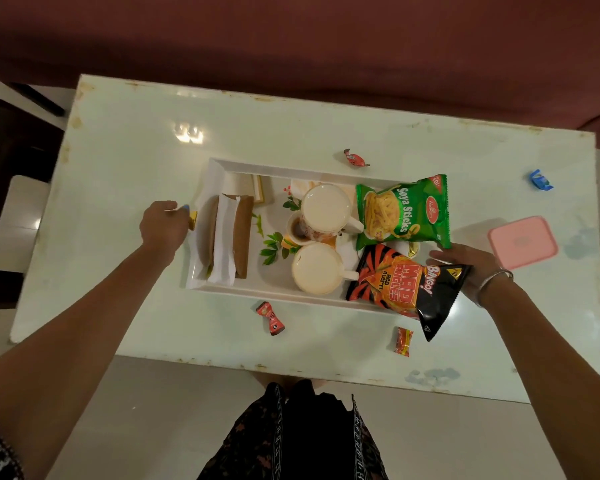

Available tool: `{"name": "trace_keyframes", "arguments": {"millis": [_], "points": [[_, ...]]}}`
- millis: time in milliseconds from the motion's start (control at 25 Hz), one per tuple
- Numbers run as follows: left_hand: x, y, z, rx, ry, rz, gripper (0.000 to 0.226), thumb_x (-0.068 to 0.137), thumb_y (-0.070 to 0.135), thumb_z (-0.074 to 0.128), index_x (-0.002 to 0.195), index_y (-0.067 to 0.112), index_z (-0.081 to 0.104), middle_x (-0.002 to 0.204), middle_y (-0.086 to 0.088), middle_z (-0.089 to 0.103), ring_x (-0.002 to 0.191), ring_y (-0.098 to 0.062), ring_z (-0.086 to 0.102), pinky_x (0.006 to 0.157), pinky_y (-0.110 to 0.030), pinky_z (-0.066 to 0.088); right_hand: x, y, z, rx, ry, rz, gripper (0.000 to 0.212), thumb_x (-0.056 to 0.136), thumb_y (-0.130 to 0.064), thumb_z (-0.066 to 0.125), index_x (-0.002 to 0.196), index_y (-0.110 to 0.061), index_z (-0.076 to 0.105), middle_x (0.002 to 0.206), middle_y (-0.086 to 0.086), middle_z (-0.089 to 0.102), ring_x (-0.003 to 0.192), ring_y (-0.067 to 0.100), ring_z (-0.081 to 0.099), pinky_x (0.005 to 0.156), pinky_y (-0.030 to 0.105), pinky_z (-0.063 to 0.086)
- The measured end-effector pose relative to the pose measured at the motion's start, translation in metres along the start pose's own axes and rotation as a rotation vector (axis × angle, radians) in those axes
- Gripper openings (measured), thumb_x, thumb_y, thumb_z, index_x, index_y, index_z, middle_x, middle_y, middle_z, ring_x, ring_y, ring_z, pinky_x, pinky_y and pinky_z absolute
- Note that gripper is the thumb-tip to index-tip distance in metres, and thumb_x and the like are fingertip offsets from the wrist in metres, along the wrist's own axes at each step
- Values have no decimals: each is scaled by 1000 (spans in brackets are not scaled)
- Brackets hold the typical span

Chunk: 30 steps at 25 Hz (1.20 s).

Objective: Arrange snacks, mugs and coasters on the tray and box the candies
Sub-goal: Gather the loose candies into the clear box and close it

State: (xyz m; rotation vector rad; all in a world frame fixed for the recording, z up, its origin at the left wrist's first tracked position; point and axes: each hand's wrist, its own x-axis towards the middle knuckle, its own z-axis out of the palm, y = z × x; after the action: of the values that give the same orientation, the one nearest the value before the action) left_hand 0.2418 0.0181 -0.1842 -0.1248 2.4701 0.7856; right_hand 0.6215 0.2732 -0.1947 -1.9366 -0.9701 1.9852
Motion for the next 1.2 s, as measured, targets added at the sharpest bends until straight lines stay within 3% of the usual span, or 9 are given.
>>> {"name": "trace_keyframes", "arguments": {"millis": [80, 240, 320, 400, 600, 680, 800, 920, 1200], "points": [[-21, 8, 1, 25, 129, 194, 43, 90, 27, 54, 126, 4, 48, 128, -14, 55, 120, -29, 51, 99, -35, 38, -13, -6, -8, -142, 100, -78, 12, 83, 0, 59, 93, -5, 62, 61, 2, 70, 49, 12, 67, 44, 18, 53], [-84, 23, 10, -109, 165, 515, 42, 90, 22, 55, 126, 3, 47, 127, -17, 54, 120, -29, 49, 103, -41, 39, -38, -15, -27, -257, 215, -218, 13, 86, -1, 57, 97, 2, 63, 91, 16, 63, 64, 22, 62, 56, 23, 58], [-125, 32, 27, -100, 105, 662, 37, 90, 19, 56, 122, 2, 50, 123, -18, 56, 116, -26, 50, 100, -37, 39, -46, -17, -38, -360, 297, -305, 21, 86, -10, 60, 103, 0, 65, 92, 17, 66, 71, 28, 65, 75, 36, 59], [-165, 37, 51, -94, 9, 831, 29, 87, 17, 55, 111, 2, 57, 113, -18, 60, 109, -22, 52, 95, -27, 39, -55, -20, -48, -581, 439, -396, 23, 84, -21, 63, 104, -8, 67, 100, 14, 69, 90, 32, 65, 90, 33, 48], [-250, 38, 124, -8, -297, 1004, 30, 86, 31, 46, 104, 12, 62, 115, -5, 59, 112, -11, 51, 96, -7, 34, -40, -18, -67, -738, 490, -400, 46, 82, -31, 64, 124, -16, 53, 133, 16, 49, 116, 36, 52, 94, 39, 43], [-281, 41, 151, -47, -361, 1017, 29, 88, 29, 46, 106, 13, 62, 116, 0, 57, 112, -8, 52, 89, -9, 43, -28, -16, -77, -775, 452, -331, 61, 81, -36, 64, 134, -18, 40, 145, 15, 30, 122, 39, 45, 96, 44, 42], [-321, 49, 193, -103, -387, 991, 26, 86, 25, 47, 104, 14, 62, 110, 3, 60, 108, -6, 55, 85, -27, 52, -14, -14, -89, -866, 431, -257, 83, 78, -48, 63, 143, -25, 18, 154, 15, 5, 130, 40, 33, 94, 48, 43], [-353, 54, 226, -138, -410, 909, 25, 86, 26, 46, 106, 19, 60, 107, 7, 62, 103, -4, 57, 80, -27, 53, -3, -16, -93, -981, 416, -299, 98, 71, -61, 62, 145, -35, 3, 155, 13, -14, 137, 42, 21, 92, 50, 44], [-388, 33, 259, -127, -433, 605, 24, 87, 7, 54, 98, 28, 60, 99, 19, 64, 99, 3, 57, 77, -8, 48, 15, -24, -80, -1098, 347, -338, 86, 70, -69, 57, 140, -43, 15, 154, 14, -18, 138, 49, 3, 86, 53, 47]]}}
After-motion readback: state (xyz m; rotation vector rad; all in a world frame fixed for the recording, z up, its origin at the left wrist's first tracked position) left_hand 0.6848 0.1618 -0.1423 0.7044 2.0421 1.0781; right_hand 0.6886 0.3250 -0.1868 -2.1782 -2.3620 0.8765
